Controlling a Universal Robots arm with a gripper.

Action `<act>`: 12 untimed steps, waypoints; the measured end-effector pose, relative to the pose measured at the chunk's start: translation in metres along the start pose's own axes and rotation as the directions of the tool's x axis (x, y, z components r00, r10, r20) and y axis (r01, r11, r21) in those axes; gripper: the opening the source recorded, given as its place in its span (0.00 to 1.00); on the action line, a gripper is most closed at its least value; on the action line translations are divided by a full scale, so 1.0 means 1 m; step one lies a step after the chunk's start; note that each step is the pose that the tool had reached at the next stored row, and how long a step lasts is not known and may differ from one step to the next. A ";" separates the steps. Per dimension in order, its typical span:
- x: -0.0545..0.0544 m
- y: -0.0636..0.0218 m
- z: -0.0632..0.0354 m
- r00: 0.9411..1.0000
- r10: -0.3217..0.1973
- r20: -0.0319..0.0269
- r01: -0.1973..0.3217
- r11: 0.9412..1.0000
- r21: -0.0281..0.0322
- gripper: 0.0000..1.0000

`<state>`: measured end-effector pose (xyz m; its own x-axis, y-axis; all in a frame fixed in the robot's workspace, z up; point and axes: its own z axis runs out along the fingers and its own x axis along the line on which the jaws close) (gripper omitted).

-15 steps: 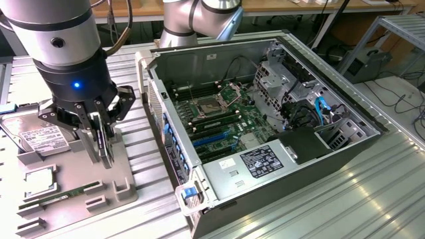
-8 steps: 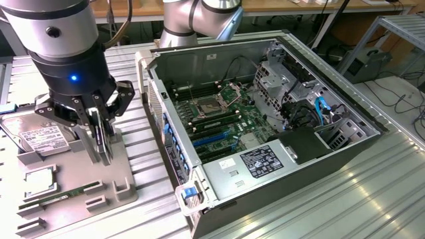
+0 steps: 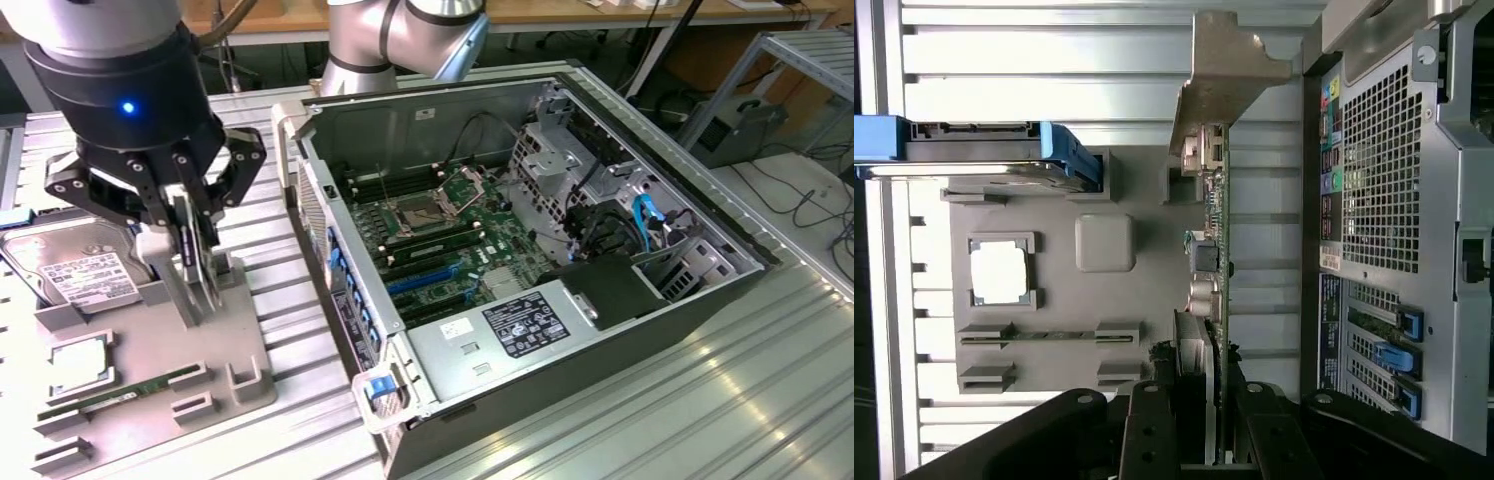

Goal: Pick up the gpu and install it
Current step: 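Pick up the gpu and move the gpu toward the slot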

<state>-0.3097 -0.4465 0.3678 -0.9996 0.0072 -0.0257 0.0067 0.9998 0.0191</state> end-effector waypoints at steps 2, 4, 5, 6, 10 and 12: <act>0.000 0.0001 -0.0055 1.000 0.000 0.000 0.000 1.000 0.000 0.27; 0.000 0.0002 -0.0113 1.000 0.000 0.000 0.000 1.000 0.000 0.27; 0.000 0.0003 -0.0139 1.000 0.000 0.000 0.000 1.000 0.000 0.27; 0.000 0.0003 -0.0165 1.000 0.000 0.000 0.000 1.000 0.000 0.27; -0.001 0.0005 -0.0287 1.000 0.000 0.000 0.000 1.000 0.000 0.27; -0.001 0.0006 -0.0332 1.000 0.000 0.000 0.000 1.000 0.000 0.27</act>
<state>-0.3097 -0.4465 0.4011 -0.9996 0.0071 -0.0257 0.0066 0.9998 0.0191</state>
